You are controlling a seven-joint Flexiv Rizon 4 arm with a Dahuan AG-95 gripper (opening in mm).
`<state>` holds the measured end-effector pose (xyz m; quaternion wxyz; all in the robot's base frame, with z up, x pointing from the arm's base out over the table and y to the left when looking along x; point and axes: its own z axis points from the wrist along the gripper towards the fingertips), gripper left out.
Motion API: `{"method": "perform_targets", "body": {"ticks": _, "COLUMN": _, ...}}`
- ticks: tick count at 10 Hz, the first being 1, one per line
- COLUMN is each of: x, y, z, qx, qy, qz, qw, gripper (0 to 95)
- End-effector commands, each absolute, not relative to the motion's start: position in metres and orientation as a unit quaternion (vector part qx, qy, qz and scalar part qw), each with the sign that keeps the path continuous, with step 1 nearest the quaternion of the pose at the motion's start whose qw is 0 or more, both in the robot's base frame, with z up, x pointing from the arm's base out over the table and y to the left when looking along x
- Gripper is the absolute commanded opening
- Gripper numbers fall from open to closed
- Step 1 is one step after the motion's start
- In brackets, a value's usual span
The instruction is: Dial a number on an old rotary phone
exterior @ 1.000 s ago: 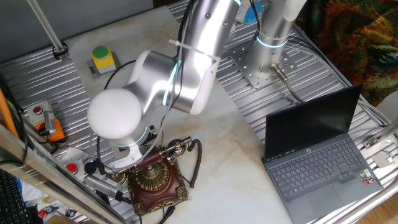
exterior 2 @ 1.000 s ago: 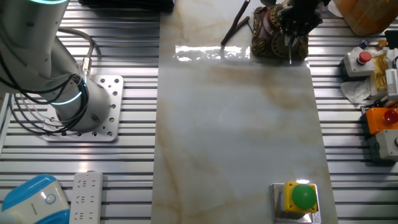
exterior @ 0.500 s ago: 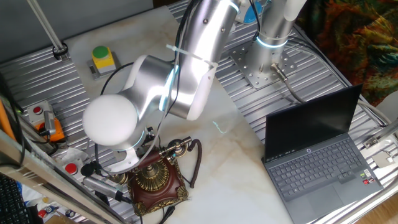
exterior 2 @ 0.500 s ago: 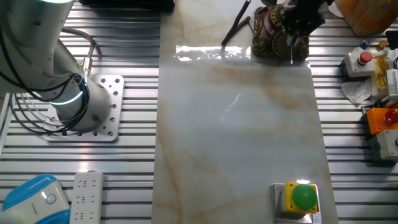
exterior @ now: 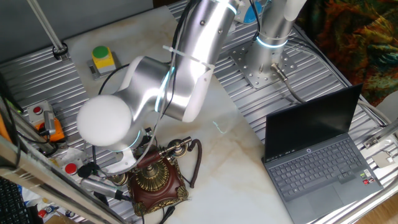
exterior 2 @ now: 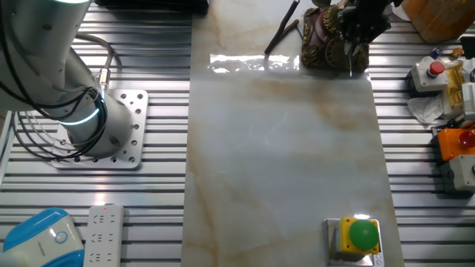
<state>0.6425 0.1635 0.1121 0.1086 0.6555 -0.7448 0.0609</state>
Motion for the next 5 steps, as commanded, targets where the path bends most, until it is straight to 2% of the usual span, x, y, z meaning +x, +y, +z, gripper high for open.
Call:
{"method": "perform_targets", "body": {"ticks": 1, "x": 0.6473, "y": 0.1804, "z": 0.0989, "qx": 0.659, "qy": -0.729, "qz": 0.084, "qw": 0.164, "gripper": 0.0}}
{"method": "perform_targets", "body": {"ticks": 3, "x": 0.6509, "y": 0.1798, "z": 0.0975, "qx": 0.659, "qy": -0.730, "qz": 0.083, "qw": 0.164, "gripper": 0.0}}
{"method": "perform_targets", "body": {"ticks": 4, "x": 0.6531, "y": 0.1789, "z": 0.0950, "qx": 0.661, "qy": -0.731, "qz": 0.078, "qw": 0.149, "gripper": 0.0}}
{"method": "perform_targets", "body": {"ticks": 5, "x": 0.6539, "y": 0.1783, "z": 0.0936, "qx": 0.660, "qy": -0.733, "qz": 0.078, "qw": 0.148, "gripper": 0.0}}
